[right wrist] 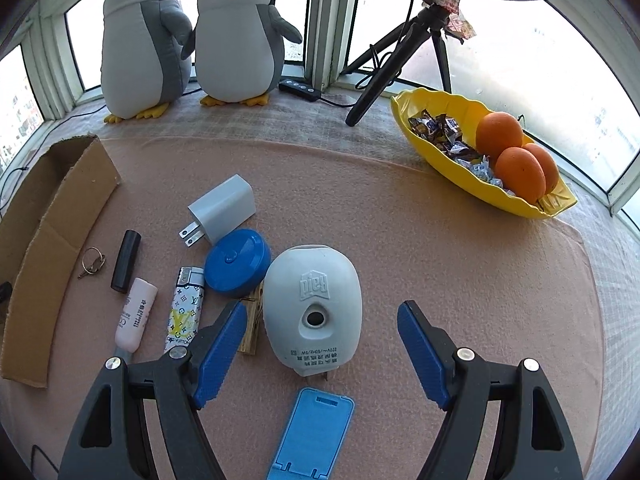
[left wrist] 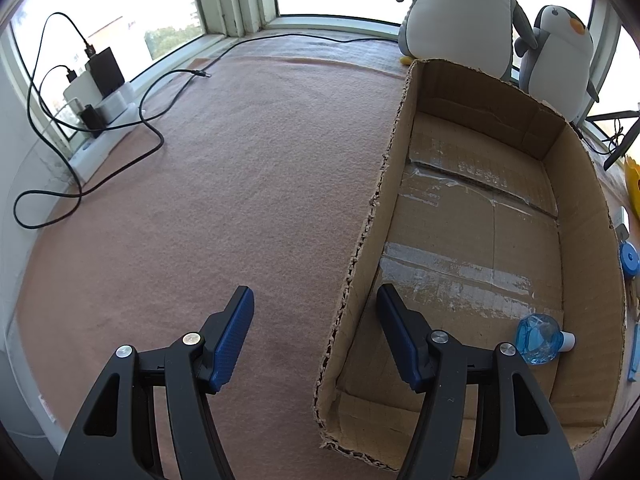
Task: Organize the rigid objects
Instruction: 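Move the right gripper to the white plug-in device and grasp it, then carry the white plug-in device into the box and release it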
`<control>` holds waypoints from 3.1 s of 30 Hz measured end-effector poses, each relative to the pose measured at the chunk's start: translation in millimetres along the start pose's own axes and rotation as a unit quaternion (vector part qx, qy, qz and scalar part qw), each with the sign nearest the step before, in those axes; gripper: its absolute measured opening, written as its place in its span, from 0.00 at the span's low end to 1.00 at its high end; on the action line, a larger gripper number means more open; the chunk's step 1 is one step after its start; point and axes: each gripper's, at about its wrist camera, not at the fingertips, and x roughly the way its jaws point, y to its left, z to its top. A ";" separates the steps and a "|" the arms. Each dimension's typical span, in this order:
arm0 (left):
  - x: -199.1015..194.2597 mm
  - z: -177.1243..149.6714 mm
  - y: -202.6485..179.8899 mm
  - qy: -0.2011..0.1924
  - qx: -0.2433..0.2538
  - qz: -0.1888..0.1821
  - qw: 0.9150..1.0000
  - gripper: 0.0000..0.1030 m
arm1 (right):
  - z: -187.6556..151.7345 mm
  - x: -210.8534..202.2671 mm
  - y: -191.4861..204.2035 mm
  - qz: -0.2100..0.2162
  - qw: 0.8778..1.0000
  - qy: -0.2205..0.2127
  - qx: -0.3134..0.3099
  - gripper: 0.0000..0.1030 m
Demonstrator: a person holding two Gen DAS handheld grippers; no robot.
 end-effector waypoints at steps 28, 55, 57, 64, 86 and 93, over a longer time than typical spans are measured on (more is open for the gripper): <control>0.6 -0.2 -0.1 0.000 0.000 0.001 1.000 0.62 | 7.3 31.5 -1.1 0.020 0.999 0.037 -0.013 0.50; 0.3 -0.6 -1.7 0.000 0.004 0.002 1.000 0.62 | 25.8 -55.5 39.8 0.099 0.994 -0.034 -0.023 0.50; 0.0 -1.0 -1.4 -0.001 0.004 0.002 1.000 0.62 | 29.9 -62.9 54.2 0.112 0.992 -0.040 -0.035 0.50; -0.5 -0.5 -1.6 -0.002 0.004 0.002 1.000 0.62 | 39.2 -76.7 113.3 0.157 0.984 -0.049 -0.072 0.50; -0.5 0.4 -2.1 -0.001 0.003 -0.003 1.000 0.62 | 44.0 -51.1 252.3 0.196 0.966 -0.021 -0.165 0.50; 0.2 0.8 -1.8 -0.002 -0.001 -0.008 1.000 0.62 | 41.1 -45.1 261.2 0.188 0.968 -0.015 -0.168 0.50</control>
